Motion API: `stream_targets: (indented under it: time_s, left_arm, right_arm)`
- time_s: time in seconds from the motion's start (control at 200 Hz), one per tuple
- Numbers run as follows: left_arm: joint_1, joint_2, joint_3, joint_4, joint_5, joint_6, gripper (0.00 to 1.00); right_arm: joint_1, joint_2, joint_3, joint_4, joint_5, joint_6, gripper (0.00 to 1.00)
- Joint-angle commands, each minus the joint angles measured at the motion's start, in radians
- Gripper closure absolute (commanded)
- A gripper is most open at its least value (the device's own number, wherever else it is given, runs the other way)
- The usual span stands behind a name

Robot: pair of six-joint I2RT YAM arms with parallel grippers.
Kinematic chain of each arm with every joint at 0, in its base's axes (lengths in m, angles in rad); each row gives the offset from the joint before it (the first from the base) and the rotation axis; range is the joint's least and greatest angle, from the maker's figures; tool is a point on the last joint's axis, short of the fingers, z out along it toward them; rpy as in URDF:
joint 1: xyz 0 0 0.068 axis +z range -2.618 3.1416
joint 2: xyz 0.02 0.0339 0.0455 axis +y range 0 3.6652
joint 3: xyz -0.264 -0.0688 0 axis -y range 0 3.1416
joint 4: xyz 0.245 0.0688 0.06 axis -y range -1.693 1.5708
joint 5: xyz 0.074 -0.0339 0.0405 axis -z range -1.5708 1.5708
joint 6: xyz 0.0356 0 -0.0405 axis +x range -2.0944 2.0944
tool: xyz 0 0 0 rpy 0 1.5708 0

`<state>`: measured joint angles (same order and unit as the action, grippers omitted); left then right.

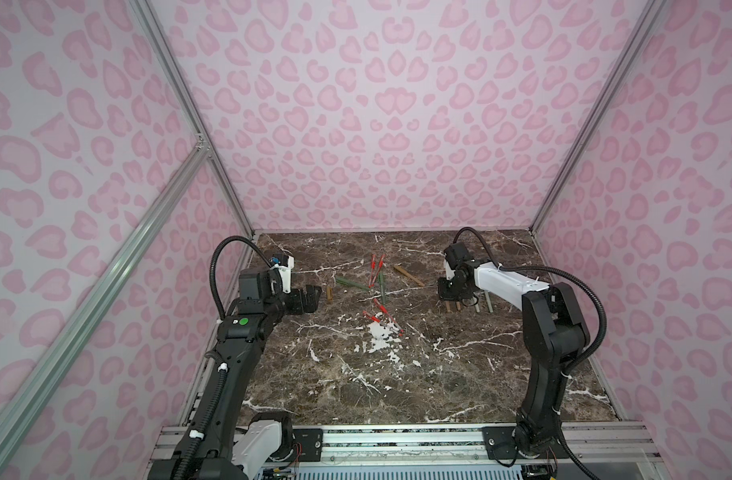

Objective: Open the pen caps
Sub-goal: 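Lower the uncapped tan pen into the upright pen row and open the right gripper, then reach the right gripper to a third tan capped pen and grasp it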

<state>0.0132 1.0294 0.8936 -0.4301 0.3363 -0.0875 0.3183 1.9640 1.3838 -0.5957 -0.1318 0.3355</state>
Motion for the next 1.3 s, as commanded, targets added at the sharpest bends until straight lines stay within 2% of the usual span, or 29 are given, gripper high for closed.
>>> stream_targets:
  time_s: [0.0, 0.42, 0.9, 1.14, 1.295]
  left_arm:
    - [0.007, 0.002, 0.007, 0.034, 0.014, -0.009, 0.02]
    - [0.022, 0.010, 0.003, 0.044, 0.039, -0.023, 0.02]
    - [0.030, 0.017, 0.000, 0.048, 0.038, -0.025, 0.02]
    - [0.034, 0.015, -0.002, 0.051, 0.040, -0.028, 0.02]
    - [0.035, 0.006, -0.010, 0.060, 0.048, -0.028, 0.02]
  right_arm:
    - [-0.004, 0.034, -0.002, 0.015, -0.009, 0.014, 1.00]
    - [-0.014, 0.151, 0.073, 0.007, 0.035, 0.019, 0.95]
    - [-0.006, 0.103, 0.093, -0.037, 0.052, 0.015, 0.75]
    - [0.020, 0.037, 0.185, -0.097, 0.064, -0.020, 0.69]
    - [0.048, 0.073, 0.279, -0.118, 0.053, -0.061, 0.63]
